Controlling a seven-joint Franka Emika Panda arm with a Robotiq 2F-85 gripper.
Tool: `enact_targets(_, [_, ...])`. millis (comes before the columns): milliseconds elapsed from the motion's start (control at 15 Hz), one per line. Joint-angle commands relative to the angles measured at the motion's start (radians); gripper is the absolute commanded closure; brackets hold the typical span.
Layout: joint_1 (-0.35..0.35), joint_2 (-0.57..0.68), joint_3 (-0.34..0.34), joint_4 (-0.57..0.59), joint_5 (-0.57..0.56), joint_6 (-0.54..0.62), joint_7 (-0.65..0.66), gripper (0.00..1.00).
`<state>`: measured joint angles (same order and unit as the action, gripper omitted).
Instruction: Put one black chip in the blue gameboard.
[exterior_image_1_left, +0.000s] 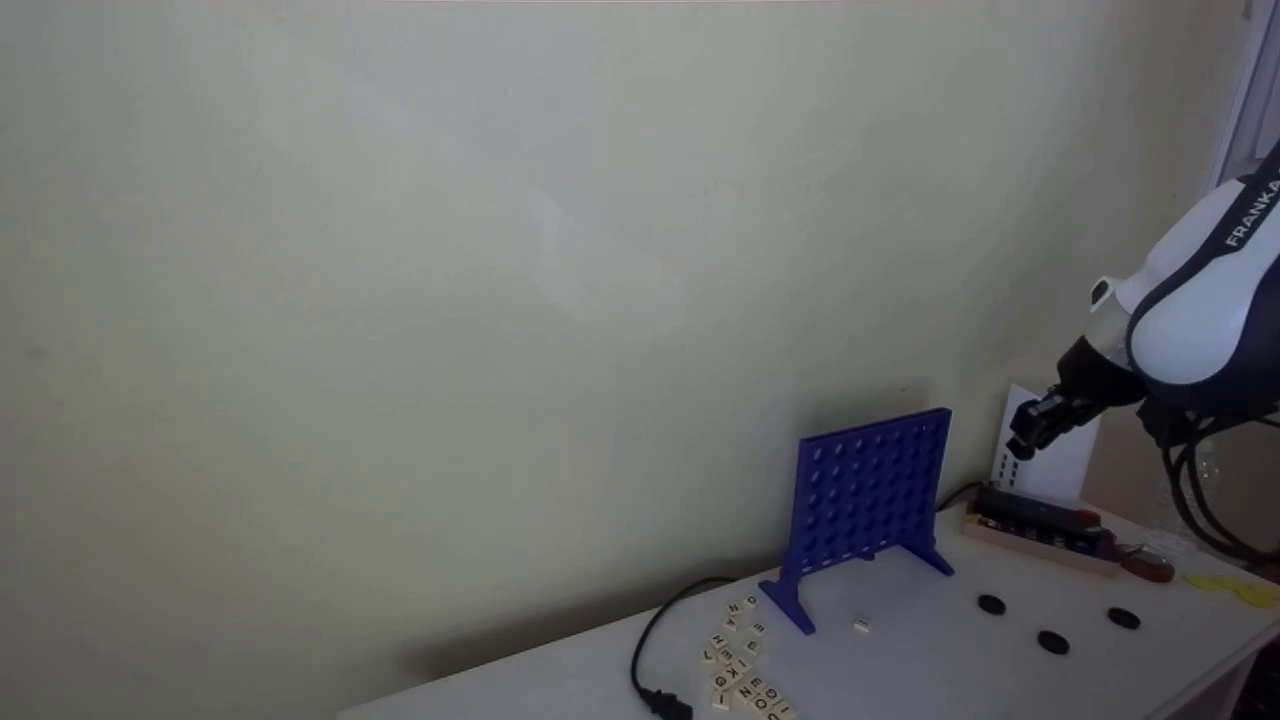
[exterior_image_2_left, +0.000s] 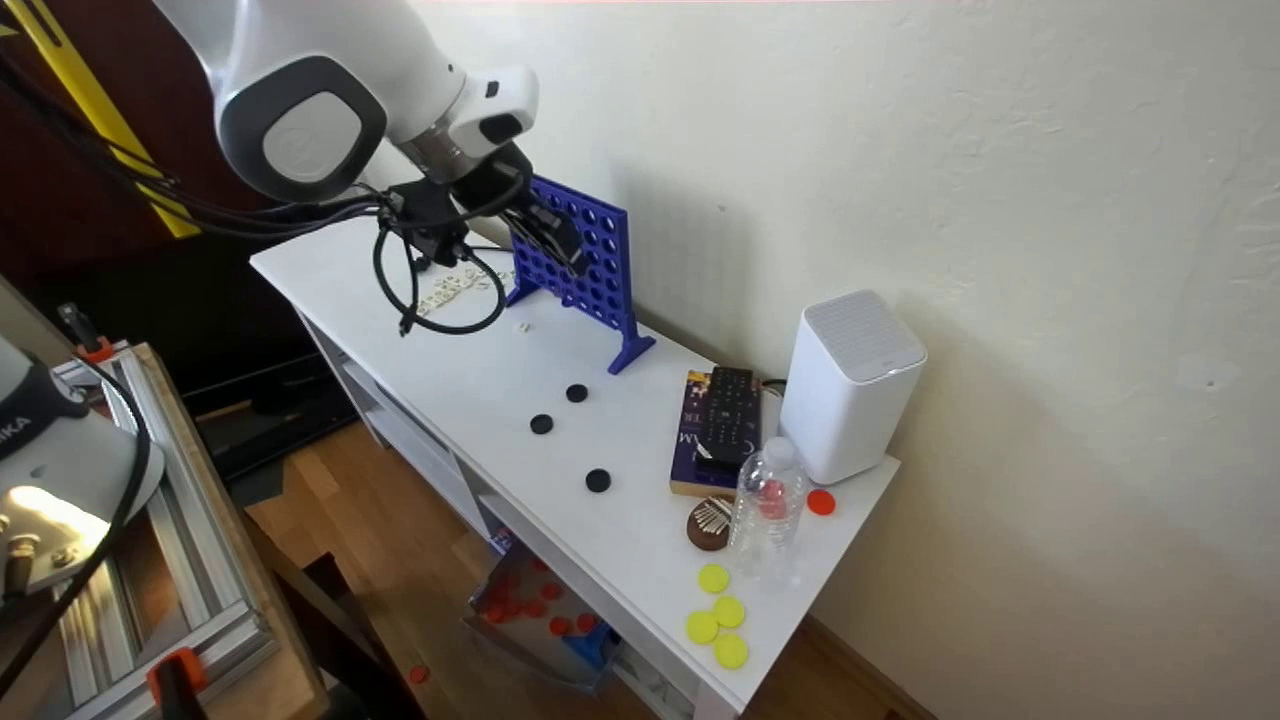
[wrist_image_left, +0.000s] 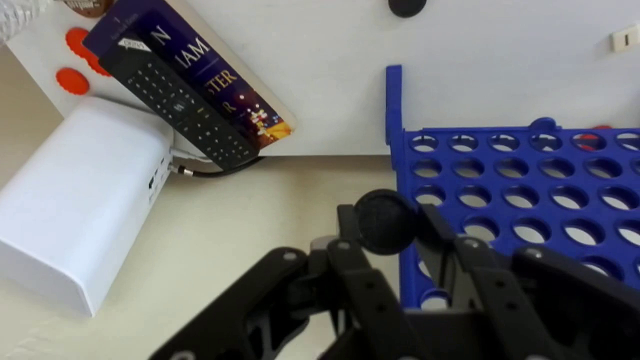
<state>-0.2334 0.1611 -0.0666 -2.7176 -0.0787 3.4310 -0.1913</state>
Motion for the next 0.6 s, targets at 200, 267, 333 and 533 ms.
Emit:
enact_targets(200, [-0.047, -0.004, 0.02, -0.029, -0.162, 0.21, 0.032, 0.91])
enact_targets(267, [-0.053, -0.001, 0.018, -0.029, -0.184, 0.232, 0.039, 0.91])
enact_targets(333, [-0.054, -0.001, 0.015, -0.028, -0.198, 0.247, 0.04, 0.91])
enact_targets(533, [-0.064, -0.002, 0.011, -0.027, -0.231, 0.281, 0.048, 0.91])
